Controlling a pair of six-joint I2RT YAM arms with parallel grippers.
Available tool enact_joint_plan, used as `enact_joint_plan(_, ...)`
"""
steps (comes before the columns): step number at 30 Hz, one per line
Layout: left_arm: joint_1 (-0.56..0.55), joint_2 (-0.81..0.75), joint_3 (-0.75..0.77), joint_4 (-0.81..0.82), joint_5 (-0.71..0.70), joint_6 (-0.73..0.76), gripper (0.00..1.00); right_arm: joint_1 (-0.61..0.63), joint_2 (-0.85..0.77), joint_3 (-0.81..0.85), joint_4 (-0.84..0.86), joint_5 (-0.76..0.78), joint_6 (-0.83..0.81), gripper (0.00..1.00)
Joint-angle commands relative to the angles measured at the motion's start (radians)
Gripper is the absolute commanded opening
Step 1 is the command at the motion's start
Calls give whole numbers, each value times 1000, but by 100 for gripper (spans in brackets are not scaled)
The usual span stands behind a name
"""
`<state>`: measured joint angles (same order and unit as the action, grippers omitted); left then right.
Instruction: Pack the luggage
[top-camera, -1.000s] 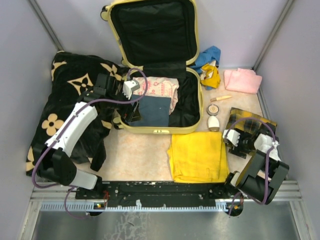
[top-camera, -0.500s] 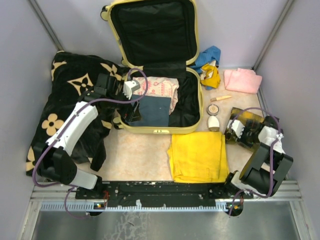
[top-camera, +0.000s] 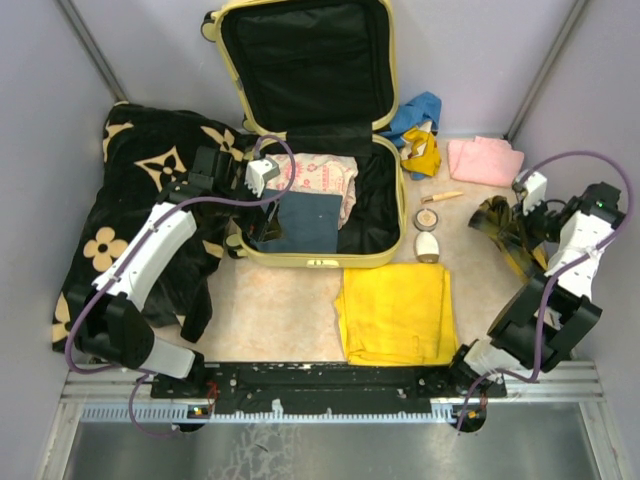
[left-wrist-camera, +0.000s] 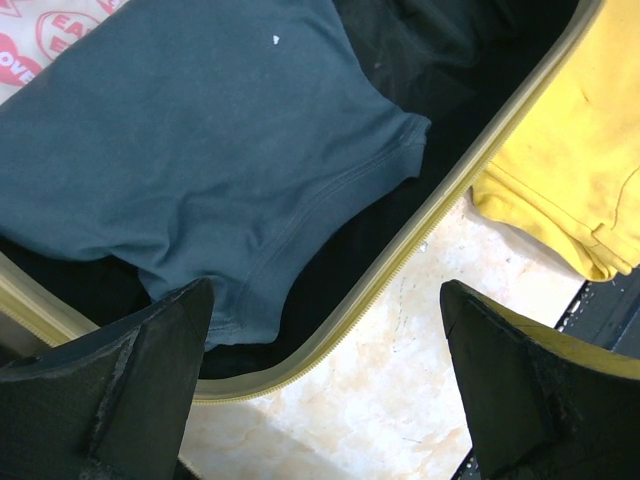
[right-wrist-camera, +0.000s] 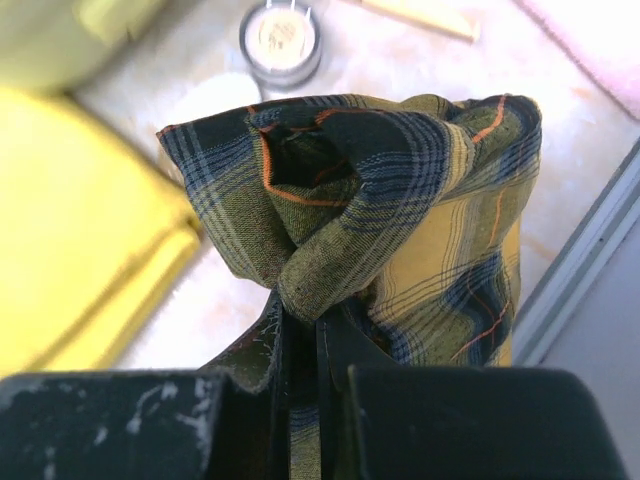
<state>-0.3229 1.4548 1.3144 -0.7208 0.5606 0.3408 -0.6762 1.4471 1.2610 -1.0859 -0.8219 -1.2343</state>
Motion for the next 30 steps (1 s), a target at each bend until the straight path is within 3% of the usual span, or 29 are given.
enact_joint_plan(1, -1, 3, 25, 26, -55, -8, 100, -3, -34, 138, 75, -187, 436, 0)
enact_joint_plan(10, -1, 5, 22, 54, -145, -33, 100, 16, -136, 156, 420, -205, 1112, 0)
enact_joint_plan(15, -1, 11, 39, 61, -172, -51, 100, 139, -217, 112, 598, -130, 1384, 0)
enact_joint_plan(22, -1, 28, 82, 58, -206, -46, 100, 424, -253, 28, 813, 82, 1641, 0)
enact_joint_plan(30, -1, 36, 80, 67, -175, -72, 100, 747, -166, -40, 978, 311, 1770, 0)
